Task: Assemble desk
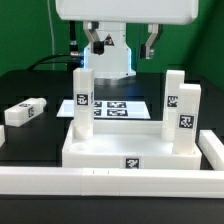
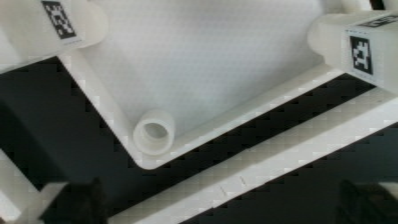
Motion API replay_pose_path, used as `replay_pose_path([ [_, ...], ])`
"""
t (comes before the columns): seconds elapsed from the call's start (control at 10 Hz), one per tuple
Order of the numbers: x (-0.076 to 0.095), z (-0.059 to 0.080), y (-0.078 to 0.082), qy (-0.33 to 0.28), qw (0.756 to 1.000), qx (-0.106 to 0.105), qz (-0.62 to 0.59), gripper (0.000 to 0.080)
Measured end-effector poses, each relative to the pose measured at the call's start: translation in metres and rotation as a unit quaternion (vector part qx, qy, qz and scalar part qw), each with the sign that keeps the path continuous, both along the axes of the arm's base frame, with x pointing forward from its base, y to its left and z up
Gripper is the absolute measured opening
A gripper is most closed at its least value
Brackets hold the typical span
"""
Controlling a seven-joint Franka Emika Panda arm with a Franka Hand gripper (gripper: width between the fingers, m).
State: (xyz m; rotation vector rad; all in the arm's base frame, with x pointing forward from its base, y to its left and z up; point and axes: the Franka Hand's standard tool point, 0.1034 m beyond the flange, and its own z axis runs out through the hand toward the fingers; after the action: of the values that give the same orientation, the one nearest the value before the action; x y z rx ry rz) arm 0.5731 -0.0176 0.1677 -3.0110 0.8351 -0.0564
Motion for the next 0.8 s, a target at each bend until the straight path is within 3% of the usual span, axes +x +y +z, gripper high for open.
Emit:
replay_pose_path([
  [0.1,-0.002,-0.001,-0.003,0.000,1.000,-0.001,0.021,0.0649],
  [0.2,-0.010,-0.005,-0.021,0.003,0.998,-0.005,0.060,0.0649],
  [0.6,-0.042,-0.012,-0.120,-0.001,0.991,-0.010,0.134,0.0649],
  [0.7,-0.046,-0.015,-0.130,0.001,0.992,-0.008,0.126,0.0649],
  [0.8,-0.044,-0.015,-0.124,0.000,0.991,-0.008,0.130,0.0649],
])
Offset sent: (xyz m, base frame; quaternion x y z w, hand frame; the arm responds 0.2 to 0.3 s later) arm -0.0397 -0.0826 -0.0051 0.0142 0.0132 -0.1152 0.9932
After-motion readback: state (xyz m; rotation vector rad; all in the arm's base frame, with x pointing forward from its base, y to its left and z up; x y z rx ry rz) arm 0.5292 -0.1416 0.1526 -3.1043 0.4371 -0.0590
